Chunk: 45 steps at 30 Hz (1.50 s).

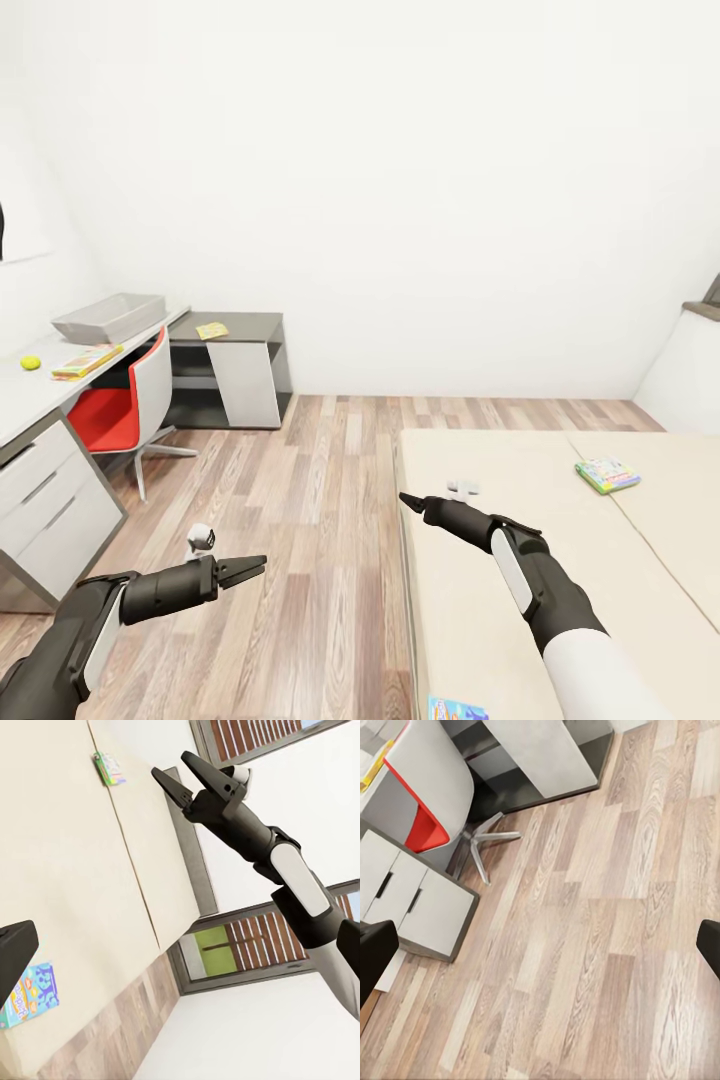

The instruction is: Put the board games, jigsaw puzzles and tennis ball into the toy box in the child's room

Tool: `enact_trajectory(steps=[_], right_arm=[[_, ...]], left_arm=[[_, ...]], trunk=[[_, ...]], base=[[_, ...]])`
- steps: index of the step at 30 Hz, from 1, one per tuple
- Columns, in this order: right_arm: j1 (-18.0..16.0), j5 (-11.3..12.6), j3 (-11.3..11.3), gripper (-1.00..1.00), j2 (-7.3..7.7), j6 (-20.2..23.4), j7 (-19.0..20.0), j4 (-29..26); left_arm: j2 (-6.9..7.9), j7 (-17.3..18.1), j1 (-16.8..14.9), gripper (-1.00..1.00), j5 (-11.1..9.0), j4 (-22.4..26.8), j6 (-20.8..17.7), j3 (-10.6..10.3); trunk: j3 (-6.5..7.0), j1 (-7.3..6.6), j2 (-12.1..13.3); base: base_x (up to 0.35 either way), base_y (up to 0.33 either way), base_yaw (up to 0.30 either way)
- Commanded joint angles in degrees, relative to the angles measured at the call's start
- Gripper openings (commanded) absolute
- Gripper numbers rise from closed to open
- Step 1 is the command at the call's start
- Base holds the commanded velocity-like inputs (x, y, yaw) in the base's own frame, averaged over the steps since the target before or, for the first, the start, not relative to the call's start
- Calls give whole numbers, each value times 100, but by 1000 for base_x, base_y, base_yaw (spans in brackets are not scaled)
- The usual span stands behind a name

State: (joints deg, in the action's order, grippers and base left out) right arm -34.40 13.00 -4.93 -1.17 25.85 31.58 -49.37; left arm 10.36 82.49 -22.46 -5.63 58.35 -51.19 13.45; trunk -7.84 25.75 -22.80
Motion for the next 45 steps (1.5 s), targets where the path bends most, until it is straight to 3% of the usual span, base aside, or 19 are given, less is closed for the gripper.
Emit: enact_trajectory(steps=[1,31,45], right_arm=[[-5,36,-24,100,-6,47,15,-3],[-5,36,-26,100,-4,47,15,-3],[-5,36,-26,100,-1,51,15,-3]], left_arm=[[1,15,-4,100,-5,1,-60,0],[1,13,-4,100,-8,1,-66,4],[1,13,-4,100,-8,1,-66,2]], trunk=[[-6,4,-12],[64,4,-12],[64,4,-12]], base=[[0,0,0],[0,6,0],[0,205,0]])
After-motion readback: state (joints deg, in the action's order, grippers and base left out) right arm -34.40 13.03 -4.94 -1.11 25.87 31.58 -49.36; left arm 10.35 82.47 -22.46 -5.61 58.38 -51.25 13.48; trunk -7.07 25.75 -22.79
